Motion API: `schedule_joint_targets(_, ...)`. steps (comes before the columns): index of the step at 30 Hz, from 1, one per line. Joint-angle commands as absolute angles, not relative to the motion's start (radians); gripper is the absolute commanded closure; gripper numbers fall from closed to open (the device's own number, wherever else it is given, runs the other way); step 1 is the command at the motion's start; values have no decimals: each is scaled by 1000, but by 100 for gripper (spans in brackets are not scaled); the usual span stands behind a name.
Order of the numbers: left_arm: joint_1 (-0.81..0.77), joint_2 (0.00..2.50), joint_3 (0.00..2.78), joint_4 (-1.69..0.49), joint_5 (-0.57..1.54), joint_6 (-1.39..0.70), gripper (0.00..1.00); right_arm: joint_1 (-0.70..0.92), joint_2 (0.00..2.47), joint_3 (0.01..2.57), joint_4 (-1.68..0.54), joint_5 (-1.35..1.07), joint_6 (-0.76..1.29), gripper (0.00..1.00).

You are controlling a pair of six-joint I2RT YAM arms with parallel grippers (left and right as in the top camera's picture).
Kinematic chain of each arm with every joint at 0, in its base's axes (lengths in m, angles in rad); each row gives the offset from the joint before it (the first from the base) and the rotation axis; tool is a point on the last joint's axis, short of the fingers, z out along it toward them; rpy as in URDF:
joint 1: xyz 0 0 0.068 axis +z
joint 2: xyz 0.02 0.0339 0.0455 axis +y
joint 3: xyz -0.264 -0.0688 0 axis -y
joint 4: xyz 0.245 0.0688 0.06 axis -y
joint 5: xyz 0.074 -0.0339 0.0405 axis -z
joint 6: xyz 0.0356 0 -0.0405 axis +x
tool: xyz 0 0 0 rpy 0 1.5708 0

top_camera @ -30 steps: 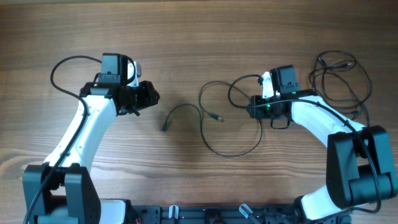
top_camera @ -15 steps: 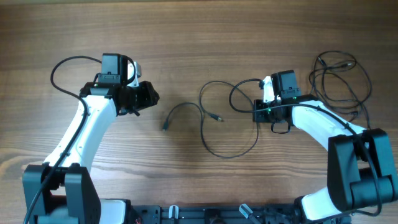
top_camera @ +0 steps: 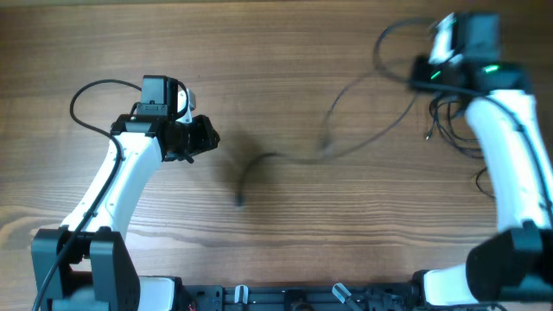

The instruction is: Untangle cables

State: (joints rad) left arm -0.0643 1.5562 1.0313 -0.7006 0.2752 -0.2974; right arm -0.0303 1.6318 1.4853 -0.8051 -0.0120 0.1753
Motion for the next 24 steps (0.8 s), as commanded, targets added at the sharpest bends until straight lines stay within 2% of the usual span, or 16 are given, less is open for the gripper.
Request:
schedule_joint_targets(1, -59, 1539, 1032, -707, 268, -303, 52, -135, 1583, 1676, -812, 151, 161, 96)
schedule_joint_targets(8, -60, 1539, 1032, -716, 268, -303, 53, -304, 1580, 1742, -813, 128, 262, 96)
schedule_joint_targets(11, -60, 1539, 1032, -715, 268, -303, 53, -308, 1580, 1742, -824, 64, 181, 96)
schedule_joint_targets(18, -60, 1539, 1032, -723, 268, -303, 54, -308, 1581, 1740, -835, 55, 148, 96)
schedule_joint_targets(24, -60, 1539, 1032, -727, 268, -303, 54, -309, 1604, 1739, -851, 194, 160, 96)
